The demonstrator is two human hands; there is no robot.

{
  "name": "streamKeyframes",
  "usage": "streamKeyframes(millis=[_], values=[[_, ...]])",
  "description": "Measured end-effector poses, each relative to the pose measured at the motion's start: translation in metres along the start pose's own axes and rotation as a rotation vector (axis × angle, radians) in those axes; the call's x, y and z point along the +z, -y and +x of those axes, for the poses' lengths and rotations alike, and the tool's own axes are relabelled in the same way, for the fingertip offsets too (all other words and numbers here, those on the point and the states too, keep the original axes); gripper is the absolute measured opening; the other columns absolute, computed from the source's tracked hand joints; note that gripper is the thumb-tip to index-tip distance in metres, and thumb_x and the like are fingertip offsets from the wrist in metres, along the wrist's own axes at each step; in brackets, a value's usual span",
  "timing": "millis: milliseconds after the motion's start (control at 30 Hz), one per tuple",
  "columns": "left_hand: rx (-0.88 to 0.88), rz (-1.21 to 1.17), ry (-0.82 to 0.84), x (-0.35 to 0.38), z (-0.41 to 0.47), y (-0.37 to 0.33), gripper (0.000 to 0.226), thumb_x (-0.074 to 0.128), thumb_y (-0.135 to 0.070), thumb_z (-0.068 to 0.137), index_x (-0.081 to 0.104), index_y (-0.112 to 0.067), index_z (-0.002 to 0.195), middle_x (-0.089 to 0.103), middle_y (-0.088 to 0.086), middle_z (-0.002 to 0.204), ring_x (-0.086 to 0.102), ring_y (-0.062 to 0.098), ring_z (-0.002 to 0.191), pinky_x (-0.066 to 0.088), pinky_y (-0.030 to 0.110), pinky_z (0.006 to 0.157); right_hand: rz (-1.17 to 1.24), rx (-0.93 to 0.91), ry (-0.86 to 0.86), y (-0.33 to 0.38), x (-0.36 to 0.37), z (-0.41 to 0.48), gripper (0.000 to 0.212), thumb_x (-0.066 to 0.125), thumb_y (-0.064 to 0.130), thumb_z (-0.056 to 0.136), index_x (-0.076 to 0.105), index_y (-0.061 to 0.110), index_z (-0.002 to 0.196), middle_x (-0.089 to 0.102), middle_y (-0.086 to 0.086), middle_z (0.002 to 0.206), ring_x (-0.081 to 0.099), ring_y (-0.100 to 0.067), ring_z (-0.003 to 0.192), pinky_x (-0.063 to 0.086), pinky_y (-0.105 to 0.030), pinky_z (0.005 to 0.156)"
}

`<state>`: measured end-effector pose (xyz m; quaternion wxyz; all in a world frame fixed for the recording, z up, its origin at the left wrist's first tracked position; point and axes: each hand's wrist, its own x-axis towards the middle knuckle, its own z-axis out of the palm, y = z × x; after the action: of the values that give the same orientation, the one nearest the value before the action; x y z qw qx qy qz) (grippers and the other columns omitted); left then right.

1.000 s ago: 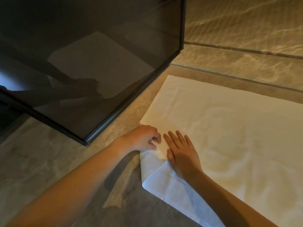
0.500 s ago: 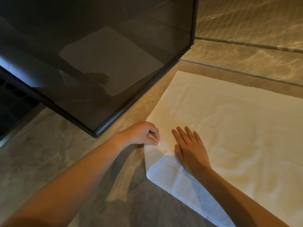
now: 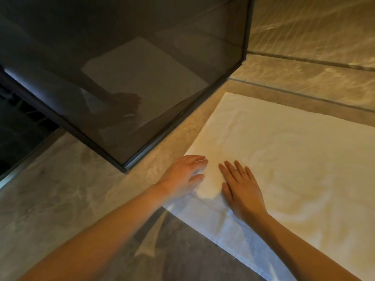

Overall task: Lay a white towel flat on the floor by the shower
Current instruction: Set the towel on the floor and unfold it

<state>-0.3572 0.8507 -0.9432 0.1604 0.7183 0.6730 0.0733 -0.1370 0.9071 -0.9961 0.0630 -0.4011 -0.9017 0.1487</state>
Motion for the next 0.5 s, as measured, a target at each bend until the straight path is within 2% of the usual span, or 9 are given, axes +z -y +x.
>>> streamKeyframes(millis=[33, 67, 100, 167, 300, 400, 500], values=[[0.021, 0.061, 0.000, 0.011, 0.007, -0.011, 0.054, 0.035, -0.048, 0.100, 0.030, -0.026, 0.150, 0.023, -0.012, 0.157, 0.016, 0.007, 0.144, 0.006, 0.026, 0.118, 0.013, 0.004, -0.002, 0.001, 0.000, 0.000, 0.054, 0.019, 0.039, 0.102, 0.013, 0.027, 0.155, 0.014, 0.005, 0.162, 0.002, -0.016, 0.150, -0.004, -0.032, 0.121], [0.024, 0.106, 0.004, 0.022, 0.013, -0.019, 0.058, 0.027, -0.049, 0.101, 0.017, -0.025, 0.153, 0.006, -0.012, 0.159, 0.001, 0.008, 0.147, -0.009, 0.024, 0.116, 0.031, 0.016, -0.010, 0.001, -0.001, 0.000, 0.054, 0.021, 0.038, 0.103, 0.014, 0.026, 0.155, 0.014, 0.005, 0.162, 0.003, -0.015, 0.150, -0.006, -0.030, 0.120], [0.010, 0.135, 0.007, 0.032, 0.018, -0.023, 0.060, 0.022, -0.050, 0.102, 0.009, -0.024, 0.154, -0.006, -0.011, 0.159, -0.007, 0.009, 0.147, -0.016, 0.023, 0.114, 0.048, 0.036, -0.025, 0.000, -0.002, 0.001, 0.054, 0.023, 0.036, 0.103, 0.015, 0.026, 0.155, 0.016, 0.004, 0.162, 0.005, -0.015, 0.150, -0.007, -0.030, 0.119], [-0.020, 0.161, 0.012, 0.047, 0.022, -0.025, 0.062, 0.016, -0.052, 0.101, 0.000, -0.025, 0.154, -0.015, -0.010, 0.156, -0.012, 0.012, 0.147, -0.017, 0.025, 0.115, 0.063, 0.114, -0.052, -0.012, -0.007, 0.000, 0.055, 0.027, 0.035, 0.102, 0.018, 0.024, 0.155, 0.018, 0.002, 0.161, 0.007, -0.018, 0.150, -0.006, -0.032, 0.119], [0.014, 0.136, -0.058, 0.067, 0.023, -0.015, 0.064, 0.007, -0.057, 0.098, 0.001, -0.026, 0.154, -0.006, -0.007, 0.161, -0.010, 0.009, 0.148, -0.003, 0.034, 0.120, 0.029, 0.205, -0.041, -0.055, -0.018, -0.019, 0.055, 0.025, 0.037, 0.102, 0.014, 0.026, 0.155, 0.012, 0.003, 0.162, 0.000, -0.020, 0.150, -0.005, -0.038, 0.121], [0.044, 0.158, -0.074, 0.074, 0.025, -0.007, 0.061, 0.011, -0.054, 0.100, 0.004, -0.029, 0.155, 0.003, -0.004, 0.163, 0.002, 0.013, 0.149, -0.003, 0.030, 0.119, 0.046, 0.185, -0.035, -0.068, -0.023, -0.028, 0.056, 0.029, 0.036, 0.102, 0.015, 0.028, 0.155, 0.013, 0.004, 0.162, 0.000, -0.019, 0.150, -0.003, -0.038, 0.121], [0.001, 0.177, -0.046, 0.074, 0.030, -0.007, 0.061, 0.015, -0.053, 0.099, 0.010, -0.028, 0.155, 0.013, 0.001, 0.162, 0.013, 0.019, 0.147, -0.004, 0.026, 0.117, 0.061, 0.201, -0.057, -0.069, -0.022, -0.028, 0.056, 0.030, 0.035, 0.101, 0.016, 0.028, 0.155, 0.014, 0.005, 0.162, 0.000, -0.017, 0.150, -0.006, -0.036, 0.121]])
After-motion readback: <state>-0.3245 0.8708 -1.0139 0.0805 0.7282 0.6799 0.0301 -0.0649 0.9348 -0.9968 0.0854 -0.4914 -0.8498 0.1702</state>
